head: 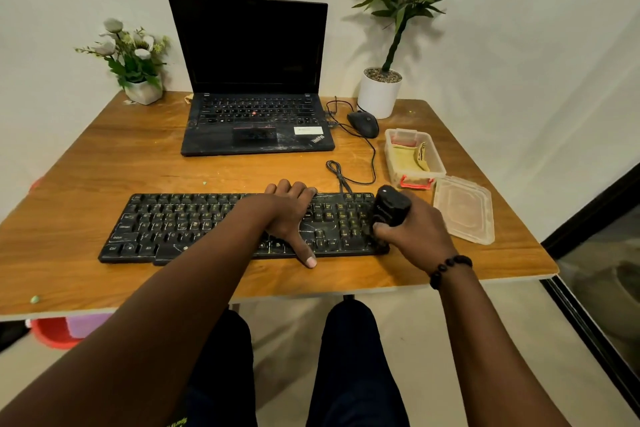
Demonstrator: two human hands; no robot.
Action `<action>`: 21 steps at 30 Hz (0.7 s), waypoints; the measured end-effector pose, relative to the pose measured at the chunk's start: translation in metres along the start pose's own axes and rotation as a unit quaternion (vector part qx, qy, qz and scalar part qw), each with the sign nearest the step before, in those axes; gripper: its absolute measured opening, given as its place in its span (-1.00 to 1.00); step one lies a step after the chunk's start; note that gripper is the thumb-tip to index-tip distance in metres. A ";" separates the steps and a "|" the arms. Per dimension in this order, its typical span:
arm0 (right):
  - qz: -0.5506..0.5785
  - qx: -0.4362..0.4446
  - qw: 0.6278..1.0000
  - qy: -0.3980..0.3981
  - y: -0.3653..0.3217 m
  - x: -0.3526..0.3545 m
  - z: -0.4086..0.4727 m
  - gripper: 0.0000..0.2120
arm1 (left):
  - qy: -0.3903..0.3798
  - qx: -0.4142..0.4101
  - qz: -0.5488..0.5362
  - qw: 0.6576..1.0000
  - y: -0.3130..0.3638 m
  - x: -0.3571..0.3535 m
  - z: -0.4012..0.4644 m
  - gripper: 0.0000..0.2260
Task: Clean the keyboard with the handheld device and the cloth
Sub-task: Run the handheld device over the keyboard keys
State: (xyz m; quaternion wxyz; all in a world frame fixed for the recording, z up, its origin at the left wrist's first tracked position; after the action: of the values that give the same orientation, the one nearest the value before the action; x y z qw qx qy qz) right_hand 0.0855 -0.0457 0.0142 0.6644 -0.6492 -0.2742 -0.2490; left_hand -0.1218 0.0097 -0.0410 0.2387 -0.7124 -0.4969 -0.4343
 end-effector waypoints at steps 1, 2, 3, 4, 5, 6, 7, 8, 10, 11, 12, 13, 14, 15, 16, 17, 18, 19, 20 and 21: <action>-0.009 -0.003 1.000 -0.022 -0.001 -0.006 0.000 -0.59 | 0.000 0.000 -0.003 1.000 0.000 -0.001 0.000 0.32; -0.005 -0.001 0.999 -0.050 -0.001 -0.012 0.000 -0.58 | 0.001 0.000 -0.004 1.000 -0.001 -0.001 -0.001 0.32; 0.019 -0.003 0.997 -0.071 -0.003 -0.014 0.000 -0.56 | 0.004 -0.001 -0.004 1.000 -0.001 -0.001 -0.001 0.32; 0.044 -0.003 0.996 -0.073 -0.005 -0.013 0.002 -0.55 | 0.005 -0.002 -0.004 1.000 0.000 -0.001 -0.001 0.32; 0.062 -0.002 0.996 -0.057 -0.008 -0.010 0.004 -0.57 | 0.005 -0.003 -0.005 1.000 0.000 -0.001 -0.001 0.32; 0.052 0.006 0.998 -0.031 -0.011 -0.007 0.009 -0.59 | 0.005 -0.004 -0.006 1.000 0.000 0.000 -0.001 0.32; 0.042 0.011 0.999 -0.010 -0.015 -0.007 0.012 -0.62 | 0.005 -0.004 -0.006 1.000 0.000 0.000 -0.001 0.32; 0.038 0.015 0.999 0.002 -0.018 -0.010 0.016 -0.63 | 0.005 -0.004 -0.008 1.000 0.000 -0.001 -0.001 0.32; 0.042 0.015 0.999 0.018 -0.022 -0.018 0.024 -0.66 | 0.005 -0.002 -0.008 1.000 -0.001 -0.002 0.000 0.33; 0.038 0.015 0.999 0.026 -0.023 -0.020 0.027 -0.67 | 0.006 -0.002 -0.007 1.000 -0.002 -0.002 0.000 0.33; 0.029 0.016 0.999 0.028 -0.025 -0.022 0.027 -0.68 | 0.006 -0.002 -0.006 1.000 -0.002 -0.002 0.001 0.33; 0.016 0.016 1.000 0.019 -0.026 -0.024 0.026 -0.68 | 0.005 -0.003 -0.003 1.000 -0.002 -0.002 0.001 0.34; -0.002 0.020 1.000 -0.001 -0.028 -0.026 0.024 -0.67 | 0.005 -0.005 0.002 1.000 -0.001 -0.001 0.001 0.34; -0.025 0.022 0.999 -0.030 -0.027 -0.029 0.020 -0.65 | 0.004 -0.006 0.006 1.000 -0.001 -0.001 0.001 0.34; -0.042 0.020 0.997 -0.068 -0.026 -0.030 0.016 -0.63 | 0.003 -0.006 0.008 1.000 0.000 -0.001 0.001 0.34; -0.042 0.010 0.994 -0.105 -0.023 -0.029 0.011 -0.62 | 0.003 -0.006 0.007 1.000 0.000 -0.001 0.001 0.34; -0.027 -0.001 0.991 -0.129 -0.021 -0.026 0.008 -0.62 | 0.004 -0.005 0.005 1.000 0.000 -0.001 0.001 0.34; -0.006 -0.009 0.992 -0.127 -0.020 -0.020 0.008 -0.61 | 0.004 -0.005 0.003 1.000 -0.001 -0.001 0.001 0.34; 0.012 -0.011 0.995 -0.099 -0.019 -0.013 0.010 -0.61 | 0.002 -0.004 0.002 1.000 -0.001 -0.001 0.000 0.34; 0.014 -0.009 0.998 -0.062 -0.019 -0.007 0.012 -0.62 | 0.001 -0.004 0.002 1.000 -0.001 -0.001 0.000 0.34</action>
State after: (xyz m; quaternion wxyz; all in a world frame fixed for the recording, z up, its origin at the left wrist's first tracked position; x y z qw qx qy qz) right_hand 0.0671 -0.0342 0.0229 0.6442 -0.6728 -0.3031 -0.2012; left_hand -0.1225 0.0097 -0.0422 0.2370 -0.7142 -0.4934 -0.4363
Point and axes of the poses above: each hand's wrist, its own z-axis towards the middle knuckle, its own x-axis out of the back of the hand, y = z × x, the point moved 8 cm from there along z, towards the middle knuckle, and after that the axes turned 3 degrees about -y, right-handed, at the moved point
